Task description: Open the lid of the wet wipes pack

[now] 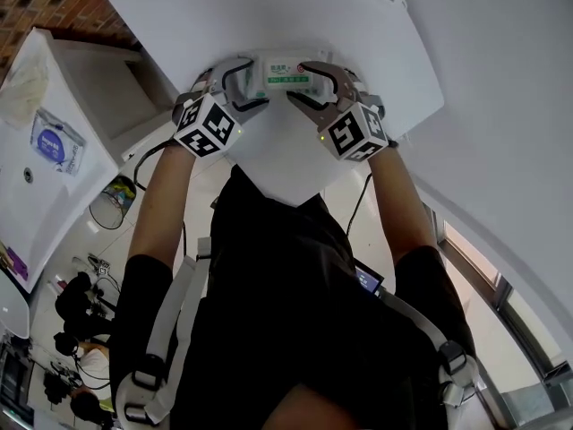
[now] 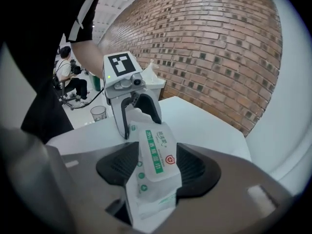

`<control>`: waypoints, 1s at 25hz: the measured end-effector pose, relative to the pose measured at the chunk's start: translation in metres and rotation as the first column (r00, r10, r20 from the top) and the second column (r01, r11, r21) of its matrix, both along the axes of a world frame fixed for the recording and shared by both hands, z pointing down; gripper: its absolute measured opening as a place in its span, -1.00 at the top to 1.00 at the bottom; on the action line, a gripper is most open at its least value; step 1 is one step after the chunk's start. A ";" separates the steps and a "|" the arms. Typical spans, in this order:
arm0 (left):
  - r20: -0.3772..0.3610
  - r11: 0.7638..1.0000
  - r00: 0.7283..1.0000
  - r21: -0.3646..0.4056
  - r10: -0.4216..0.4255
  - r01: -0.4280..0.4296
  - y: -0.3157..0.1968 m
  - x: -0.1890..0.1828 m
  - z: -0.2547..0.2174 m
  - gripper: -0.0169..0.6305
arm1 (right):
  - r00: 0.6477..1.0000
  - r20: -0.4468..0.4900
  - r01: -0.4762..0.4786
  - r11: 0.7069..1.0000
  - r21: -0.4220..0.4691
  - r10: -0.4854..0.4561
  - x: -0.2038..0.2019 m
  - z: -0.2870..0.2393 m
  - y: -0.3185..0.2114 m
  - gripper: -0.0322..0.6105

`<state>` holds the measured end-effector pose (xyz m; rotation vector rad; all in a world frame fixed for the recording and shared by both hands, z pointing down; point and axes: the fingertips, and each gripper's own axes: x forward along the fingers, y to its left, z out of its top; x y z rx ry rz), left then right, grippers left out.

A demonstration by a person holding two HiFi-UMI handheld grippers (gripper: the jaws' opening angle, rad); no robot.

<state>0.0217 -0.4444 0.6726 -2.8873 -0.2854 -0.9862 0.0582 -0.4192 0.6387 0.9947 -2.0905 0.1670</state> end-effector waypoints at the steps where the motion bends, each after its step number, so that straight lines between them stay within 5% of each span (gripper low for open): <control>1: 0.000 1.000 1.000 -0.006 -0.003 0.003 0.000 0.000 0.000 -0.19 | 1.000 -0.009 0.022 1.000 -0.009 -0.022 0.000 0.002 -0.001 0.12; 15: 0.020 1.000 1.000 -0.013 0.001 -0.001 0.001 -0.001 0.001 -0.19 | 0.965 0.084 0.258 0.949 -0.178 -0.247 -0.008 0.016 -0.008 0.06; 25: 0.042 1.000 0.999 0.005 0.010 -0.011 0.000 -0.001 0.006 -0.18 | 0.944 0.241 0.294 0.909 -0.295 -0.227 -0.009 0.010 -0.016 0.09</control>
